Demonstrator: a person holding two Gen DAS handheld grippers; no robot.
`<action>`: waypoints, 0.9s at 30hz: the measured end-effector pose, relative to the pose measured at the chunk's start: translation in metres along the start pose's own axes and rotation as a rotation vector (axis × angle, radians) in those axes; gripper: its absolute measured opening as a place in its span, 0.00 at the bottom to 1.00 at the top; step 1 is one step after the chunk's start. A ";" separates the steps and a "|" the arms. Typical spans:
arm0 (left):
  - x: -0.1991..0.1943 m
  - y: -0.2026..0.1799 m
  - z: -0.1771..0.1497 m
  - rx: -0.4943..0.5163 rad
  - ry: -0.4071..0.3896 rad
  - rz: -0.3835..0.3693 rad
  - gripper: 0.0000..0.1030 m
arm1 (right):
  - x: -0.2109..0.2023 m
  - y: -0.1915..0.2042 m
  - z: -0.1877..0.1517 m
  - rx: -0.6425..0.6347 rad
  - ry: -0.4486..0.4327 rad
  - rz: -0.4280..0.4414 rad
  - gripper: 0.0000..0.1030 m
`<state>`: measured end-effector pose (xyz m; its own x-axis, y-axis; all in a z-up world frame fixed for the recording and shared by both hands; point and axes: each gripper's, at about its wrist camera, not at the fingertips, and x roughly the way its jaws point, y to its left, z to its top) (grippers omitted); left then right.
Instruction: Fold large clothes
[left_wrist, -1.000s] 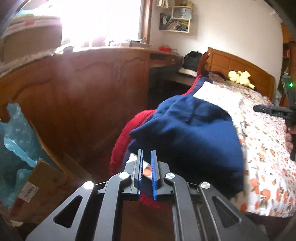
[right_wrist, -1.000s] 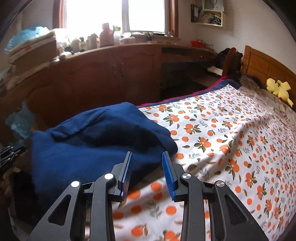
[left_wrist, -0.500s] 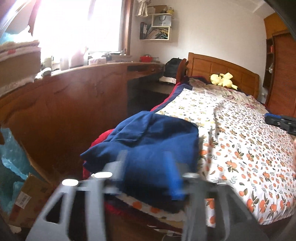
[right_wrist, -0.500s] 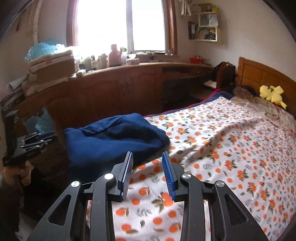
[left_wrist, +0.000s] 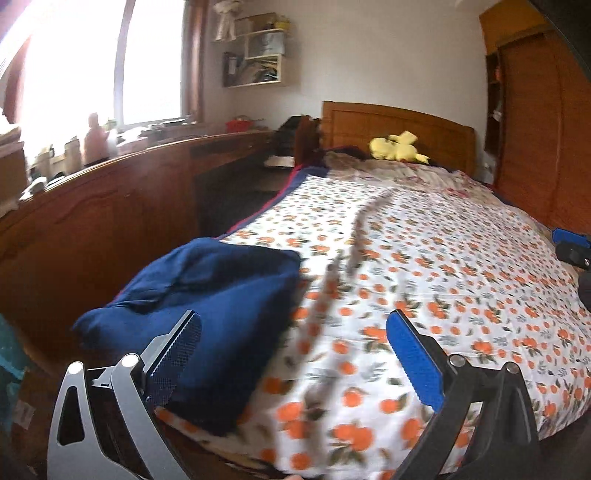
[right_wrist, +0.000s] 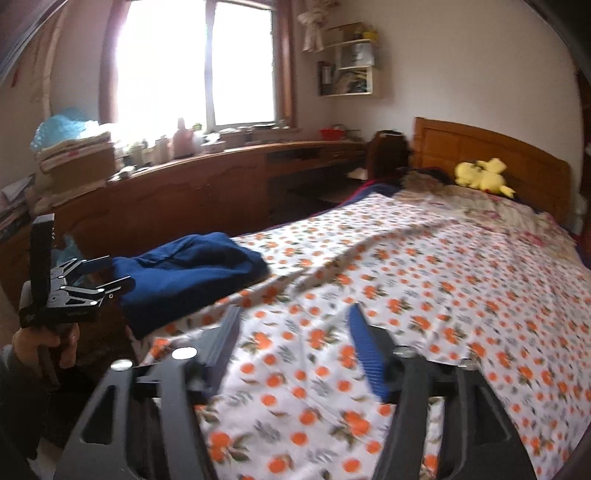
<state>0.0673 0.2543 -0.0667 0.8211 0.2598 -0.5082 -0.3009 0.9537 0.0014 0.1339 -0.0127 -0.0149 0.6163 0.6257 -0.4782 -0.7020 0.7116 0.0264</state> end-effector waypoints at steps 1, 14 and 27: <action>0.001 -0.007 -0.001 0.005 0.002 -0.008 0.98 | -0.006 -0.006 -0.005 0.007 -0.004 -0.020 0.65; -0.021 -0.145 -0.008 0.078 -0.031 -0.175 0.98 | -0.102 -0.062 -0.069 0.162 -0.065 -0.206 0.93; -0.087 -0.233 -0.010 0.136 -0.090 -0.291 0.98 | -0.197 -0.070 -0.105 0.270 -0.175 -0.418 0.93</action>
<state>0.0609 0.0082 -0.0310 0.9046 -0.0199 -0.4258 0.0153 0.9998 -0.0142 0.0244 -0.2196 -0.0148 0.8907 0.2987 -0.3428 -0.2811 0.9543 0.1011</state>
